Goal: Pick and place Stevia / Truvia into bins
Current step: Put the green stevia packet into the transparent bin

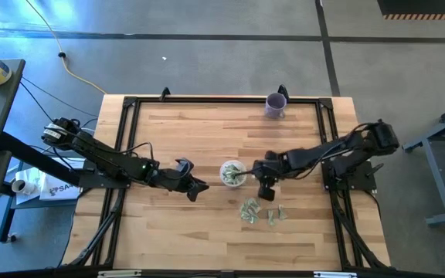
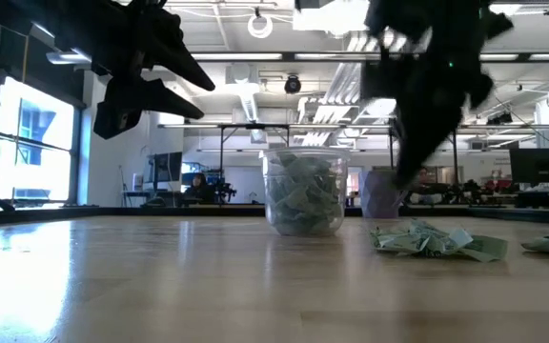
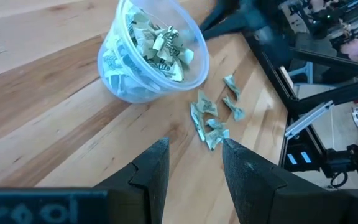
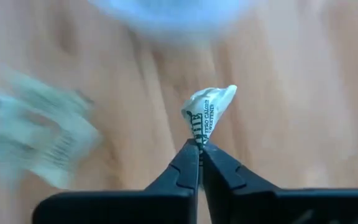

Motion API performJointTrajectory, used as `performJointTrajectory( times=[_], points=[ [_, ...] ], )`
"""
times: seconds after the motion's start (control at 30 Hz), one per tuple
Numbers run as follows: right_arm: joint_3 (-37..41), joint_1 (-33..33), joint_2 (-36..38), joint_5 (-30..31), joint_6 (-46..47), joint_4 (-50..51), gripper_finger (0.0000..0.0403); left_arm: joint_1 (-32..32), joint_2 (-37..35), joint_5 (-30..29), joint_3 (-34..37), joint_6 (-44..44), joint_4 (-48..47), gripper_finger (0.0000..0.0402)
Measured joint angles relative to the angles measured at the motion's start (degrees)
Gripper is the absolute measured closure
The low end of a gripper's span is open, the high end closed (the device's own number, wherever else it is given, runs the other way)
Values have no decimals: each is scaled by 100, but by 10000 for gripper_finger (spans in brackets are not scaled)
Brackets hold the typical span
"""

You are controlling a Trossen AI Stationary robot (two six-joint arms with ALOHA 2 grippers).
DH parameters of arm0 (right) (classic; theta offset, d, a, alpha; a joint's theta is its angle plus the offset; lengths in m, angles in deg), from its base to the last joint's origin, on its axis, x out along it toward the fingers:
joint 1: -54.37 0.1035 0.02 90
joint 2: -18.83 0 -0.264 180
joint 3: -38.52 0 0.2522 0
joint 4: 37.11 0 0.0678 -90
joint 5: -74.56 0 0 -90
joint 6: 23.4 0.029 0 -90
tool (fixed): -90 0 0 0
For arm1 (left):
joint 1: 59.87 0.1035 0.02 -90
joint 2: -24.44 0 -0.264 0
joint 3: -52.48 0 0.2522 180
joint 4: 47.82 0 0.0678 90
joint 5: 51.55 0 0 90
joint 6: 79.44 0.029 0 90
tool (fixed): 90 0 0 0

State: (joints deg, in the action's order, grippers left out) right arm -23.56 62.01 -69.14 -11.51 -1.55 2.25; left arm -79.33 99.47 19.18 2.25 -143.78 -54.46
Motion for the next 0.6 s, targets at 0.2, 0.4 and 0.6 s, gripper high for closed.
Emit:
performJointTrajectory(
  times=[0.2,0.4,0.6],
  points=[
    [-968,-290,469,261,-511,37,396,0,0,-125,0,92,-72,220],
    [-1511,-802,-316,-386,-747,20,395,0,0,-275,0,142,-151,220],
    [-1915,-712,-1059,-597,-1036,-8,400,0,0,-270,0,96,-126,220]
  ],
)
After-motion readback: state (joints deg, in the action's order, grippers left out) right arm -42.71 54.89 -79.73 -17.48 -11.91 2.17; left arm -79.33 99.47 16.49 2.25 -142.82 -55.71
